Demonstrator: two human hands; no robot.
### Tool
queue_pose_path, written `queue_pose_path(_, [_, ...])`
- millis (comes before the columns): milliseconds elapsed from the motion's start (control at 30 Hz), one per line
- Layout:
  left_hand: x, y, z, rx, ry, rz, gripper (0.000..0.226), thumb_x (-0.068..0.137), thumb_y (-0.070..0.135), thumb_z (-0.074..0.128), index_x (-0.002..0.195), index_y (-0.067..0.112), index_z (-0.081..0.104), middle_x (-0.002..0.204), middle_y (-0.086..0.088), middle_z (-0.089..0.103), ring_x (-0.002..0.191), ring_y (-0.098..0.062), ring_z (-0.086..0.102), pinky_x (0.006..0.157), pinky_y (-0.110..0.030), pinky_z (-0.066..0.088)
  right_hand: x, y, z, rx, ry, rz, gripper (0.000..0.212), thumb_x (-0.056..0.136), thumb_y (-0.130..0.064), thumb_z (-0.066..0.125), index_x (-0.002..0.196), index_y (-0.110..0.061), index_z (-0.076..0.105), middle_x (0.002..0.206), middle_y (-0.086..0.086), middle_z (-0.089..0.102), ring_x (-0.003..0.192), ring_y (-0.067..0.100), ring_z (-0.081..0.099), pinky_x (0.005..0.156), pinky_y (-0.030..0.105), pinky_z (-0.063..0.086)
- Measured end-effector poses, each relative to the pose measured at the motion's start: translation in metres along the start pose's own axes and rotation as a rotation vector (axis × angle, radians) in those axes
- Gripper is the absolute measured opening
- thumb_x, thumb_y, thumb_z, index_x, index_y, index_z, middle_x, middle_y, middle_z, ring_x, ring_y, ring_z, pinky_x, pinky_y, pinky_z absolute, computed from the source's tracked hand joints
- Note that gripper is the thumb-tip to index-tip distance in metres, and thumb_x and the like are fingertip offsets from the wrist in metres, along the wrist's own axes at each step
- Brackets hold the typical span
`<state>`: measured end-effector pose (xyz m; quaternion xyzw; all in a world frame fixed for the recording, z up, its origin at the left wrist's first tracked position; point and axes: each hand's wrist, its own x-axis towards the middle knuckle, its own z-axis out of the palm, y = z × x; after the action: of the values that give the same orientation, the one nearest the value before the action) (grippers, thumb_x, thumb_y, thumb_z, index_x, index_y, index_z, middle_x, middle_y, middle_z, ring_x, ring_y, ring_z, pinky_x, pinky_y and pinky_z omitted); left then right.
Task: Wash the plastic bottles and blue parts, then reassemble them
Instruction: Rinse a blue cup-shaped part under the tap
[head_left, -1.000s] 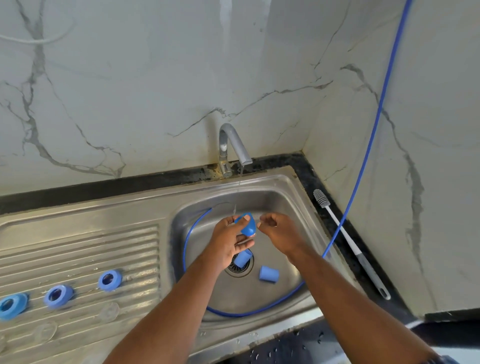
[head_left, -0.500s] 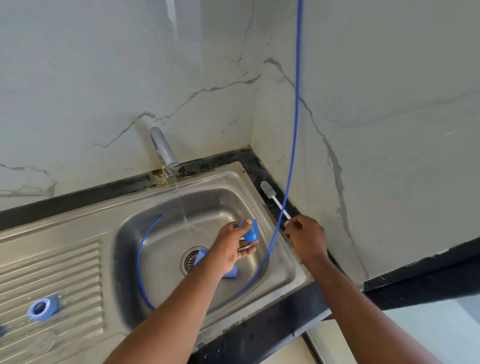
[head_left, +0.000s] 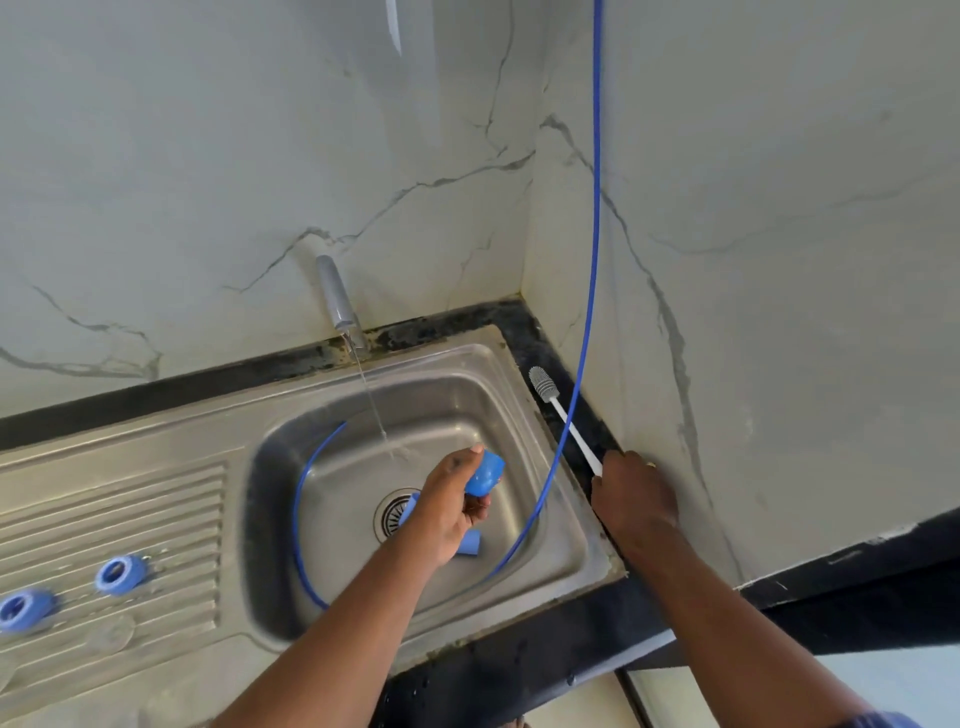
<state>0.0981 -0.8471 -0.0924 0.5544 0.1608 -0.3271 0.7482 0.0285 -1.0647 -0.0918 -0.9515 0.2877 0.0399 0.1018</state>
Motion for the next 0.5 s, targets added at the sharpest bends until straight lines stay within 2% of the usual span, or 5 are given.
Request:
queue_pose_path(100, [-0.005, -0.002, -0.005, -0.060, -0.025, 0.011, 0.029, 0.100, 0.034, 0.061, 0.122, 0.015, 0.061, 0.119, -0.020, 0.060, 0.077, -0.025, 0.064, 0.065, -0.029, 0.058, -0.007, 0.002, -0.008, 0.044, -0.005, 0.005, 0.020, 0.091, -0.029, 0.056, 0.100, -0.013, 0.064, 0.102, 0.008, 0.066, 0.095, 0.030, 0.066, 0.069, 0.035, 0.049])
queue_pose_path(233, [-0.006, 0.000, -0.005, -0.093, -0.052, 0.006, 0.026, 0.099, 0.029, 0.063, 0.108, 0.006, 0.056, 0.111, -0.020, 0.063, 0.089, -0.036, 0.071, 0.070, -0.035, 0.062, -0.033, 0.005, -0.022, 0.128, -0.005, 0.079, 0.017, 0.090, -0.032, 0.052, 0.093, -0.015, 0.050, 0.089, 0.006, 0.061, 0.080, 0.031, 0.060, 0.064, 0.034, 0.045])
queue_pose_path(300, [-0.005, 0.003, -0.005, -0.024, -0.077, -0.020, 0.030, 0.097, 0.031, 0.067, 0.106, 0.004, 0.059, 0.108, -0.020, 0.068, 0.091, -0.038, 0.073, 0.072, -0.038, 0.062, -0.052, 0.007, -0.030, 0.193, -0.033, 0.140, 0.018, 0.094, -0.032, 0.050, 0.094, -0.016, 0.044, 0.084, 0.003, 0.058, 0.074, 0.029, 0.056, 0.062, 0.034, 0.042])
queue_pose_path(367, [-0.003, 0.003, -0.005, 0.070, -0.108, -0.074, 0.032, 0.096, 0.033, 0.067, 0.112, 0.005, 0.062, 0.113, -0.021, 0.069, 0.092, -0.037, 0.074, 0.074, -0.040, 0.061, -0.074, 0.011, -0.038, 0.213, -0.027, 0.187, 0.017, 0.095, -0.032, 0.049, 0.094, -0.016, 0.042, 0.083, 0.004, 0.058, 0.071, 0.026, 0.055, 0.059, 0.034, 0.042])
queue_pose_path(500, [-0.008, 0.005, -0.007, 0.005, -0.170, -0.166, 0.028, 0.099, 0.026, 0.061, 0.118, 0.006, 0.058, 0.112, -0.025, 0.068, 0.081, -0.031, 0.075, 0.073, -0.038, 0.059, -0.116, 0.009, -0.046, 0.302, 0.020, 0.305, 0.013, 0.095, -0.031, 0.050, 0.094, -0.019, 0.043, 0.079, 0.002, 0.060, 0.065, 0.020, 0.056, 0.058, 0.035, 0.048])
